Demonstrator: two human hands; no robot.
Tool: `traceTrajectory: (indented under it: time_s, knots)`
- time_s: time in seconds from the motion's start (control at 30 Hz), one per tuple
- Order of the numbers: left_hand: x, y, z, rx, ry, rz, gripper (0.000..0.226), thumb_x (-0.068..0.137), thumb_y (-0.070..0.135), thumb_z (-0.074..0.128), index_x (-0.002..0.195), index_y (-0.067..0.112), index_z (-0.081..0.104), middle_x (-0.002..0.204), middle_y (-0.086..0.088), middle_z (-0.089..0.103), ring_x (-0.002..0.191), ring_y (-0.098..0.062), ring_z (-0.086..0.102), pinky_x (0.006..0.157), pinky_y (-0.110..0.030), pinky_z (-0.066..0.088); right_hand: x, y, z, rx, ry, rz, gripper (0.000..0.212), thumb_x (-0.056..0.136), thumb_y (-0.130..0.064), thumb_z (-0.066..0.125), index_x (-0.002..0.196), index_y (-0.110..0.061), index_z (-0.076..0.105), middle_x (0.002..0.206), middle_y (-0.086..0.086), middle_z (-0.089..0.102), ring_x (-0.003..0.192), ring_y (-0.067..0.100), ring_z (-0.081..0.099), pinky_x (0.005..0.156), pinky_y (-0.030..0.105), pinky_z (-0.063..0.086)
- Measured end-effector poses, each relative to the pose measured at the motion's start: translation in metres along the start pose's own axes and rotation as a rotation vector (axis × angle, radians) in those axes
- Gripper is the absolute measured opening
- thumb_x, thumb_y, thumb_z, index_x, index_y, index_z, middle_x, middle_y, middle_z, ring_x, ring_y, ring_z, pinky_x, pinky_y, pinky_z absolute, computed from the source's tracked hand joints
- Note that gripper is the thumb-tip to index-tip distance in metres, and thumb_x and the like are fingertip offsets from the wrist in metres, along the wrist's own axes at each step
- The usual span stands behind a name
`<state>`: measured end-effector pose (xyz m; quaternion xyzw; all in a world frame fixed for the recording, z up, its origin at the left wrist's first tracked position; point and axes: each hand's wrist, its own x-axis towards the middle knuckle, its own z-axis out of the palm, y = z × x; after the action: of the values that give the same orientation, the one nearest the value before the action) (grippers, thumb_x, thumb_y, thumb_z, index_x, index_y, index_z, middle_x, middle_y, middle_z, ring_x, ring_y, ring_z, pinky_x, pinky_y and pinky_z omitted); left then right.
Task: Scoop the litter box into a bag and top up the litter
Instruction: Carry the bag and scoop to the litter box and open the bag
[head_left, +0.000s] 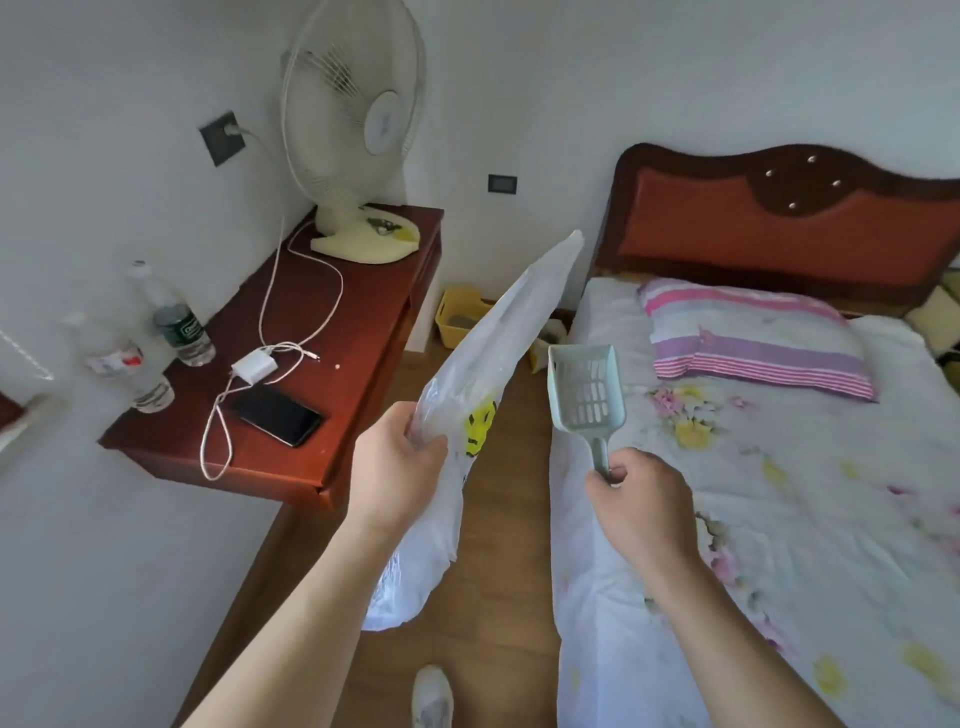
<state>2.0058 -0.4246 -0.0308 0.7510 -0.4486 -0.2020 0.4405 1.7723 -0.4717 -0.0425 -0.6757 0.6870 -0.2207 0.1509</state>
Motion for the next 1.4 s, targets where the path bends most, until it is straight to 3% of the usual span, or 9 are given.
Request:
traceTrajectory:
  time_s: [0.17,0.33,0.5,0.67,0.8,0.93,1.07,1.2,1.4]
  knots:
    - [0.105,-0.012,0.026,-0.031,-0.014,0.018,0.014,0.081,0.010,0.063,0.077,0.022,0.056,0.064,0.008,0.056,0.055,-0.003,0.051,0.047,-0.016,0.040,0.090,-0.027,0.037,-0.006,0.007,0.017,0.030,0.081,-0.024,0.064,0.062,-0.011,0.046,0.058,-0.001,0.049,0.051,0.017,0.038,0.048,0.028,0.030]
    - [0.204,-0.009,0.063,-0.025,-0.092,0.058,0.012,0.082,0.010,0.065,0.077,0.018,0.056,0.067,-0.006,0.058,0.054,-0.010,0.046,0.047,-0.023,0.041,0.171,-0.044,0.057,-0.018,0.042,0.063,0.032,0.082,-0.023,0.065,0.060,-0.013,0.044,0.056,0.000,0.047,0.050,0.017,0.038,0.046,0.028,0.027]
    - [0.288,0.010,0.095,-0.050,-0.163,0.063,0.013,0.084,0.011,0.064,0.091,0.022,0.063,0.070,0.007,0.063,0.063,-0.001,0.058,0.054,-0.016,0.046,0.251,-0.051,0.070,0.006,0.028,0.125,0.023,0.084,-0.023,0.064,0.066,-0.014,0.054,0.066,-0.002,0.057,0.057,0.016,0.048,0.048,0.024,0.027]
    - [0.380,0.013,0.148,-0.025,-0.176,0.084,0.015,0.086,0.009,0.066,0.097,0.019,0.064,0.071,0.009,0.063,0.061,0.003,0.057,0.052,-0.011,0.044,0.349,-0.047,0.101,0.010,0.005,0.153,0.017,0.086,-0.026,0.064,0.073,-0.016,0.061,0.072,-0.001,0.062,0.061,0.017,0.052,0.052,0.026,0.032]
    - [0.455,0.019,0.199,0.008,-0.196,0.063,0.011,0.086,0.007,0.064,0.087,0.018,0.061,0.060,0.010,0.056,0.051,0.000,0.052,0.047,-0.012,0.040,0.438,-0.042,0.125,0.044,-0.065,0.186,0.017,0.087,-0.027,0.061,0.077,-0.013,0.065,0.074,0.001,0.065,0.065,0.018,0.056,0.057,0.029,0.038]
    - [0.529,0.028,0.238,0.049,-0.209,-0.007,0.014,0.085,0.016,0.063,0.081,0.028,0.059,0.060,0.009,0.059,0.052,-0.005,0.052,0.047,-0.026,0.047,0.524,-0.048,0.140,0.050,-0.138,0.195,0.021,0.089,-0.031,0.059,0.075,-0.016,0.062,0.071,-0.002,0.062,0.062,0.012,0.053,0.054,0.026,0.036]
    - [0.597,0.034,0.264,0.055,-0.198,-0.052,0.017,0.086,0.018,0.061,0.075,0.029,0.053,0.060,0.012,0.051,0.054,-0.004,0.044,0.055,-0.022,0.039,0.603,-0.070,0.150,0.041,-0.166,0.198,0.029,0.089,-0.034,0.060,0.064,-0.026,0.049,0.064,-0.009,0.054,0.059,0.004,0.048,0.051,0.019,0.029]
    - [0.668,0.033,0.287,0.041,-0.189,-0.100,0.020,0.083,0.014,0.059,0.071,0.029,0.052,0.059,0.012,0.047,0.053,-0.005,0.041,0.054,-0.021,0.036,0.677,-0.088,0.173,0.040,-0.232,0.198,0.010,0.090,-0.031,0.060,0.081,-0.026,0.059,0.070,-0.014,0.055,0.062,0.003,0.048,0.052,0.018,0.033]
    - [0.777,0.009,0.342,0.024,-0.188,-0.130,0.027,0.083,0.011,0.060,0.069,0.031,0.048,0.057,0.013,0.047,0.050,-0.003,0.044,0.046,-0.013,0.033,0.776,-0.096,0.233,-0.002,-0.273,0.214,0.010,0.092,-0.034,0.059,0.090,-0.024,0.060,0.076,-0.011,0.058,0.061,-0.001,0.046,0.050,0.014,0.030]
